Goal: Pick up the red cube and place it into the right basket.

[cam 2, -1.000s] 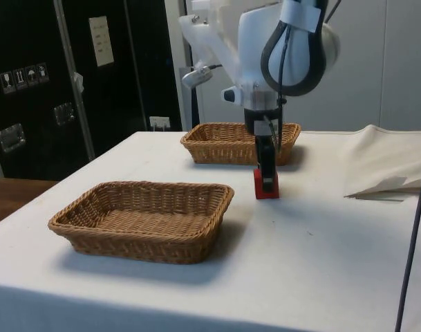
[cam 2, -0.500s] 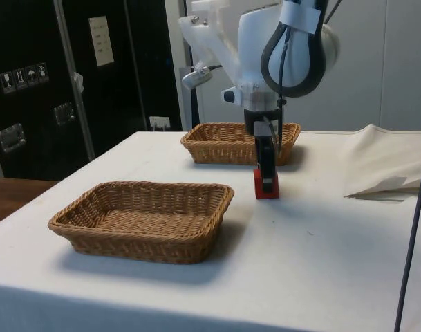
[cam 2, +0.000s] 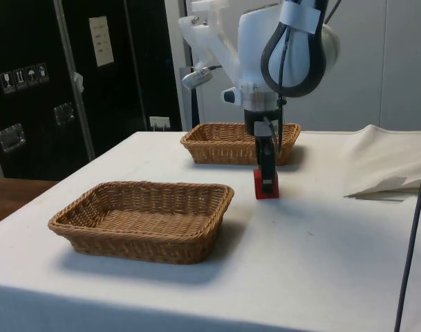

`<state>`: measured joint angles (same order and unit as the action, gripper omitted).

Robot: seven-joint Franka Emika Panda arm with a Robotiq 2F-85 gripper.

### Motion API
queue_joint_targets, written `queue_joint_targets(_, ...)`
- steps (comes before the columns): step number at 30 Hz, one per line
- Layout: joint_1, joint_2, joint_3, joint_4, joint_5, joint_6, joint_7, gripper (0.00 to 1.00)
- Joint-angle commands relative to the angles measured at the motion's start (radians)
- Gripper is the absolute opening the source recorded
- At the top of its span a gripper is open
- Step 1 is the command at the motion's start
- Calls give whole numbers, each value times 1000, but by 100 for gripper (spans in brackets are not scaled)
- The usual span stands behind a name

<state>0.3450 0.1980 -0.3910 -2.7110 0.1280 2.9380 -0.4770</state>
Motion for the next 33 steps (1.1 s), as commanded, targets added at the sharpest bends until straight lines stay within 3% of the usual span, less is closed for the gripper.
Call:
queue_joint_targets(1,-3,-3,6,-1,6,0,-3,34)
queue_joint_targets(2,-3,-3,5,-1,6,0,-3,13)
queue_joint_targets(3,-3,-3,5,-1,6,0,-3,3)
queue_joint_targets(4,-3,-4,5,-1,6,-1,-3,1)
queue_joint_targets(12,-3,-3,5,-1,6,-1,-3,2)
queue_joint_targets(17,5,-42,-19,-11,-22,-21,7,2)
queue_joint_targets(18,-1,-28,-1,-5,0,-12,0,2)
queue_joint_targets(19,4,-57,-23,-16,-29,-28,9,2)
queue_joint_targets(26,-2,-117,-32,-28,-59,-60,20,2)
queue_joint_targets(27,-4,-124,-16,-34,-21,-58,-1,2)
queue_joint_targets(28,-4,-125,-32,-29,-62,-66,21,2)
queue_joint_targets(33,-11,-176,-34,-29,-85,-104,28,2)
